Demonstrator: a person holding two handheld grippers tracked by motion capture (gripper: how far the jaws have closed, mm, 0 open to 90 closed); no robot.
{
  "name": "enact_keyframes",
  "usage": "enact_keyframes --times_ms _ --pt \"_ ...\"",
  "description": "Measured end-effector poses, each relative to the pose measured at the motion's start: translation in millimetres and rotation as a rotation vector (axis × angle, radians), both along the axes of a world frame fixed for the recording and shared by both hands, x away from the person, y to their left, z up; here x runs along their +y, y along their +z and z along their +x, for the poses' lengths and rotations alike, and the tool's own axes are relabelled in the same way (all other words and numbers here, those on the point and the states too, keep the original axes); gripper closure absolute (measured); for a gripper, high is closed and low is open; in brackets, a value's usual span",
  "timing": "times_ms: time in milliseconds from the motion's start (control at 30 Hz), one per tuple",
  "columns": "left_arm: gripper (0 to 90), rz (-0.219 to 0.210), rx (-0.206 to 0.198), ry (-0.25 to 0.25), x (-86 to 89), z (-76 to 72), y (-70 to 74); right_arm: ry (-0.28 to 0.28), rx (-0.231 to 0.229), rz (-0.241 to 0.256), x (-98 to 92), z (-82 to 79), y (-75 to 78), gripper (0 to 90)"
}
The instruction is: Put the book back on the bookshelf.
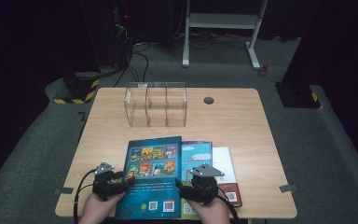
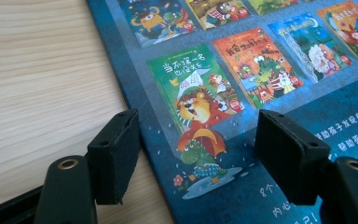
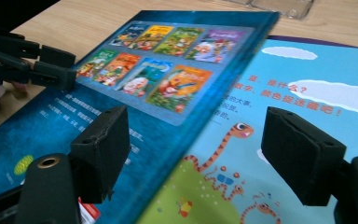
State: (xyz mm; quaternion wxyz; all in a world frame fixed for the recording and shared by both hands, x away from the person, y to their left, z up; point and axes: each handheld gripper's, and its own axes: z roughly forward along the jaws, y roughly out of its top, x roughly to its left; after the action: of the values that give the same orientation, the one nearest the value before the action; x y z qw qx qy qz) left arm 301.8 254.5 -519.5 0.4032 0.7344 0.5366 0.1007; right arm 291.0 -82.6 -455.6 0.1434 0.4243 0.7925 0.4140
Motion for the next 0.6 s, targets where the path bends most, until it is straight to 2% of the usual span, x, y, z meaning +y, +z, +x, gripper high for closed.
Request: enact_keyframes --times_ms 33,167,300,600 --pt "31.5 -0.001 -0.008 -0.015 -9.3 0.9 1.6 -0.005 0.000 0.000 -1.4 -0.6 0.5 22.9" --pt "31.5 0.008 -0.012 -0.036 -21.5 4.2 4.8 -0.029 -0.008 0.019 -12.1 -1.2 2.4 22.1" --pt "31.6 0.007 -0.019 -0.060 -43.4 6.8 9.5 -0.048 -0.001 0.024 -22.2 -0.9 1.4 20.5" --pt "31.7 0.004 -0.028 -0.124 -74.0 9.0 16.5 -0.106 0.002 0.038 -42.9 1.2 -1.3 19.9"
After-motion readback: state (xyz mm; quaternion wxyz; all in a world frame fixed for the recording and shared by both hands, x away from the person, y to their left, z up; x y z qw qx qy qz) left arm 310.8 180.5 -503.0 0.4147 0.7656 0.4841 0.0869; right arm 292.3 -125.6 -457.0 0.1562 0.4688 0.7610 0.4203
